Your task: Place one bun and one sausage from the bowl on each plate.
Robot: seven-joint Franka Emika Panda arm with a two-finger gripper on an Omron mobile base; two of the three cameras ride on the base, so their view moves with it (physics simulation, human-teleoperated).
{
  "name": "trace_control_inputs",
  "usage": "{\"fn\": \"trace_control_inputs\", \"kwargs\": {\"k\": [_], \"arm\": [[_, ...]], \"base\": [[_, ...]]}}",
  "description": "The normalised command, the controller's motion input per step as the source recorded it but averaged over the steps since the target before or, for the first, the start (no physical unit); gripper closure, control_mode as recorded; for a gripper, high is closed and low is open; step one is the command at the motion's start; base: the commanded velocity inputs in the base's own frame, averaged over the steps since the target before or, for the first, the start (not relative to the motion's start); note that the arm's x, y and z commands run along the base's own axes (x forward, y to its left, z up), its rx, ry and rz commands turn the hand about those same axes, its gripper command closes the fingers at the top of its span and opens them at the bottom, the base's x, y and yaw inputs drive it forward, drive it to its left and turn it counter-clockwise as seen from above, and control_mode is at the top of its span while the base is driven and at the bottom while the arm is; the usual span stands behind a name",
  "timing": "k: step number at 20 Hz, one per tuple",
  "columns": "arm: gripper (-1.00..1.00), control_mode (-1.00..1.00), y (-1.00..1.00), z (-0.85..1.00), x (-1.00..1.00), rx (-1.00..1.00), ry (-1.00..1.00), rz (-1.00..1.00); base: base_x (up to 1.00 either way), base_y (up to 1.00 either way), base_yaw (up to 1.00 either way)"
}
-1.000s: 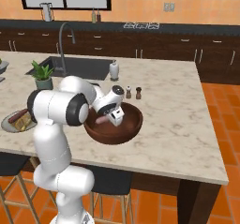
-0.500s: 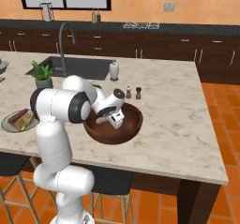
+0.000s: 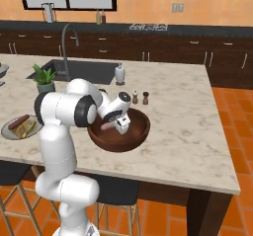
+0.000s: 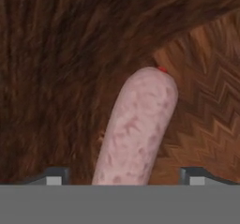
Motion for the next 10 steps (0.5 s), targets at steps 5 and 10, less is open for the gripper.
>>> {"fn": "trace_control_inputs", "kwargs": {"k": [5,10], "arm": [[1.0,-1.0,0.1,-0.42,0.08,0.0,0.0,0.0],[1.0,-1.0,0.09,-0.33,0.0,0.0,-0.02,0.0]], "base": [[0.0,0.0,0.0],[0.0,0.0,0.0]]}}
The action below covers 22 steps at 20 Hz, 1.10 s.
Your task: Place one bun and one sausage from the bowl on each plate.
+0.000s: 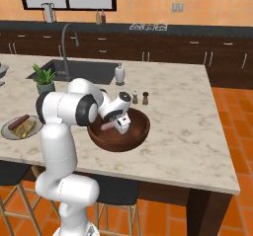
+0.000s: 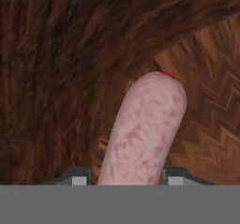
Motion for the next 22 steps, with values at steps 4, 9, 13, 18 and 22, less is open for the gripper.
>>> {"fn": "trace_control_inputs", "kwargs": {"k": [4,9,13,18,22], "arm": [[1.0,-1.0,-0.25,0.38,-0.16,0.0,-0.05,0.0],[1.0,-1.0,-0.47,0.81,-0.36,-0.02,0.01,-0.02],[1.0,-1.0,-0.42,0.64,-0.07,-0.12,0.09,-0.01],[1.0,-1.0,-0.15,-0.05,-0.57,-0.32,0.02,0.08],[1.0,-1.0,-0.14,0.0,-0.06,-0.09,-0.01,0.38]], "base": [[0.0,0.0,0.0],[0.0,0.0,0.0],[0.0,0.0,0.0],[0.0,0.0,0.0],[0.0,0.0,0.0]]}}
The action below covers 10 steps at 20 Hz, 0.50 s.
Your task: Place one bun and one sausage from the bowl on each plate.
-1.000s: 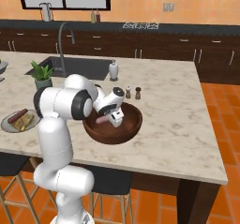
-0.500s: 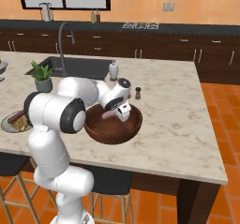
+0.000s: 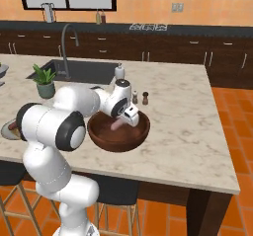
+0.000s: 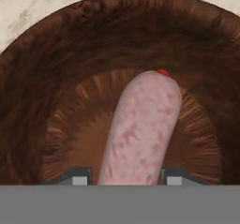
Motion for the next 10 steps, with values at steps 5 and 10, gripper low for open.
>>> {"fn": "trace_control_inputs", "kwargs": {"k": [5,10], "arm": [[1.0,-1.0,-0.01,0.1,0.0,-0.11,0.0,0.42],[1.0,-1.0,0.46,0.35,-0.04,-0.16,0.0,0.21]], "base": [[0.0,0.0,0.0],[0.0,0.0,0.0]]}}
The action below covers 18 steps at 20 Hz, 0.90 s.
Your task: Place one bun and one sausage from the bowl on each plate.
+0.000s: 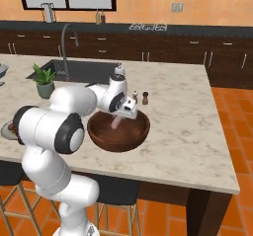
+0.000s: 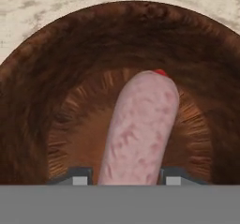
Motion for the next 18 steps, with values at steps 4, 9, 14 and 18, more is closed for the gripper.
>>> {"fn": "trace_control_inputs", "kwargs": {"k": [4,9,14,18], "arm": [[1.0,-1.0,0.51,0.36,-0.44,-0.09,0.0,0.03],[1.0,-1.0,0.22,0.48,-0.4,-0.05,0.0,-0.01],[1.0,-1.0,0.0,0.27,-0.42,-0.04,0.0,0.0],[1.0,-1.0,0.0,0.06,-0.2,-0.02,0.0,0.0]], "base": [[0.0,0.0,0.0],[0.0,0.0,0.0],[0.0,0.0,0.0],[0.0,0.0,0.0]]}}
